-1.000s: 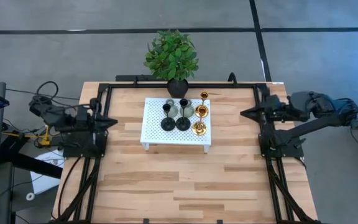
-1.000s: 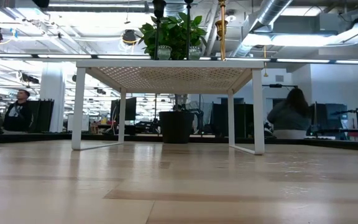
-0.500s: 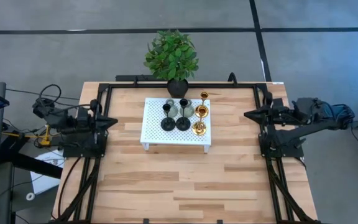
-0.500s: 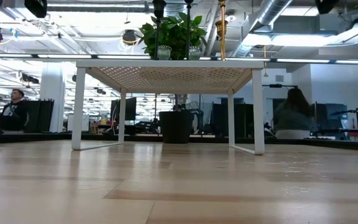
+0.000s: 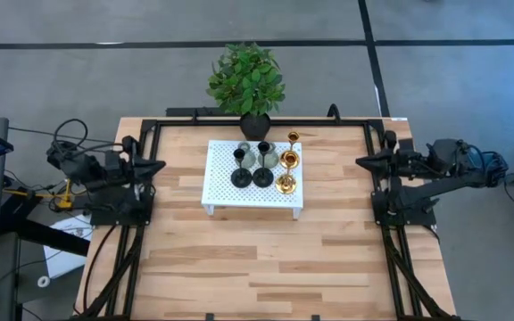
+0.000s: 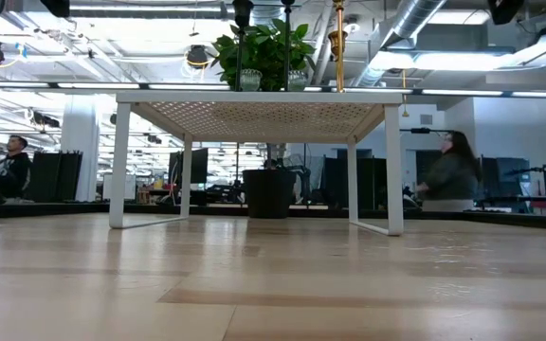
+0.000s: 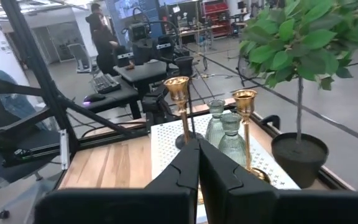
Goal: Pick & Place candle stick holders
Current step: Return to Home Position
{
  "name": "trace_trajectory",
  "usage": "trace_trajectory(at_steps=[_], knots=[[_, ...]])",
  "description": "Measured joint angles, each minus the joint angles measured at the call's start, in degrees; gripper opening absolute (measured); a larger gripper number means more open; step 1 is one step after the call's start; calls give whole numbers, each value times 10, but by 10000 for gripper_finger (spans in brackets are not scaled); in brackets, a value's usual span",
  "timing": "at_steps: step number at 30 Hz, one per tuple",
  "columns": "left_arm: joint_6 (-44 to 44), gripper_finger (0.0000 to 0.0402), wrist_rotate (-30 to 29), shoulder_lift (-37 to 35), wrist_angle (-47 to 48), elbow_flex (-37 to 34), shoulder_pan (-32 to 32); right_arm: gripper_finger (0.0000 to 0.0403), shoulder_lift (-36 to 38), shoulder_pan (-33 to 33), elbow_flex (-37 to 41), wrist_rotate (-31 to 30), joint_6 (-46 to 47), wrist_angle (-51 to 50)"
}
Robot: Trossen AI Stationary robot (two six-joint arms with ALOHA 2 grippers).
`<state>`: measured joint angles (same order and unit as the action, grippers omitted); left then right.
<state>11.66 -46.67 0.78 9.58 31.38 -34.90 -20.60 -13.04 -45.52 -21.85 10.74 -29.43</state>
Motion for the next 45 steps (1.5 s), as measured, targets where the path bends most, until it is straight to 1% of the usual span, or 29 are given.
trace_trajectory(at_steps=[4, 7, 11, 15, 17, 20, 23, 26, 28, 30, 33, 34, 35, 36, 38, 41, 45], knots=[[-16, 3, 10, 6, -14, -6, 0, 0, 0, 0, 0, -10, -2, -1], [-44, 3, 17, 28, -31, -27, 0, 0, 0, 0, 0, -21, -4, -1], [-48, 3, 16, 70, -110, -68, 8, 0, 0, 0, 0, -26, -8, -1], [-47, 3, 23, 118, -191, -98, 50, 0, 0, 0, 0, -27, -8, -1], [-49, 3, 51, 140, -214, -99, 83, 0, 0, 0, 0, -27, -8, -1], [-49, 3, 111, 169, -242, -99, 147, 0, 0, 0, 0, -27, -8, -1], [-56, 3, 175, 169, -241, -99, 216, 0, 0, 0, 0, -27, -8, -2], [-73, 4, 241, 144, -243, -99, 273, 0, 0, 0, 0, -27, -8, -10], [-80, 4, 281, 119, -237, -99, 299, 0, 0, 0, 0, -27, -8, -22], [-81, 5, 304, 83, -222, -99, 312, 0, 0, 0, 0, -27, -8, -29], [-86, 5, 296, 17, -166, -99, 315, 0, 5, 0, 0, -27, -8, -37], [-98, 5, 287, -5, -141, -99, 315, 0, 9, 0, 0, -26, -8, -38], [-114, 5, 282, -11, -122, -98, 315, 0, 14, 0, 0, -25, -8, -36], [-128, 5, 273, -8, -101, -91, 315, 0, 19, 0, 0, -24, -8, -35], [-140, 5, 275, 8, -57, -84, 313, 0, 30, 0, 0, -22, -8, -38], [-142, 5, 271, 29, -45, -78, 313, 0, 50, 0, 1, -22, -10, -45], [-136, 5, 264, 21, -44, -78, 313, 0, 79, 0, 1, -22, -13, -55]])
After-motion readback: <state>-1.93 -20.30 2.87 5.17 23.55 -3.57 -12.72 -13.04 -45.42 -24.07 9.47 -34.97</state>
